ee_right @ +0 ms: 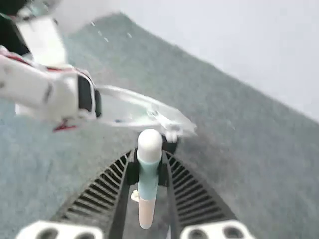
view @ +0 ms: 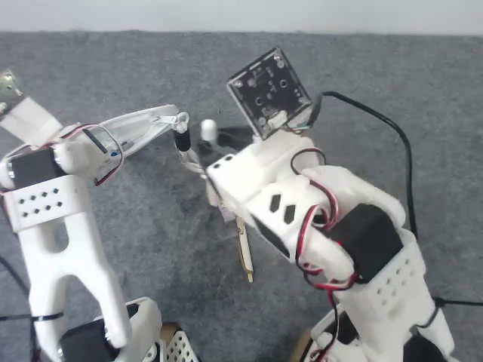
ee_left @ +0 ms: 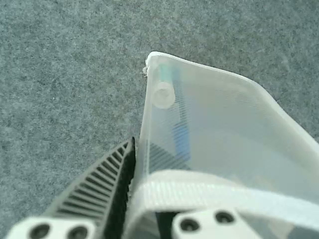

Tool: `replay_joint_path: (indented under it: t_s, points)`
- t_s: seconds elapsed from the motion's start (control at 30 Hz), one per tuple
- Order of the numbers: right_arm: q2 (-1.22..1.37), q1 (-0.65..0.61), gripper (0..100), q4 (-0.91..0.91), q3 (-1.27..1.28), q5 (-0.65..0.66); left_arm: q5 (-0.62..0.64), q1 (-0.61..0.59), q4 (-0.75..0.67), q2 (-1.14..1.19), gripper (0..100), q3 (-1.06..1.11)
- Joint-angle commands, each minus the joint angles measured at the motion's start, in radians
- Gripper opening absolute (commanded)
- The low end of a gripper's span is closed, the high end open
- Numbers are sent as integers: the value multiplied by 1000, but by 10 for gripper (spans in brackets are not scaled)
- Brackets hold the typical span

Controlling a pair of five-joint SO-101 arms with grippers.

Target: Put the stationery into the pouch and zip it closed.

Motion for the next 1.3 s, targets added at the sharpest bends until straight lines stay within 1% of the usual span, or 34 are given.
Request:
replay_joint_path:
  t_s: [0.0,0.2,0.33,0.43,0.63,0.87,1.07,1.27]
  points:
    - [-33,-27,6,-110,-20,-11,9,0,-5,15,12,-8]
    - [-30,-53,6,-271,-17,-9,9,0,-5,15,12,-8]
    - [-31,-77,6,-407,72,-8,8,0,-5,15,12,-7]
    - [-33,-87,6,-553,190,-6,8,0,-5,15,12,-7]
    - [-68,-82,6,-923,453,-2,8,-2,-5,15,12,-5]
    - [-214,-76,6,-1234,655,-2,8,2,-5,15,12,-5]
    - [-248,-47,6,-1389,733,-2,8,2,-5,17,12,-5]
    - [-246,-31,6,-1442,824,-2,8,0,-5,17,12,-5]
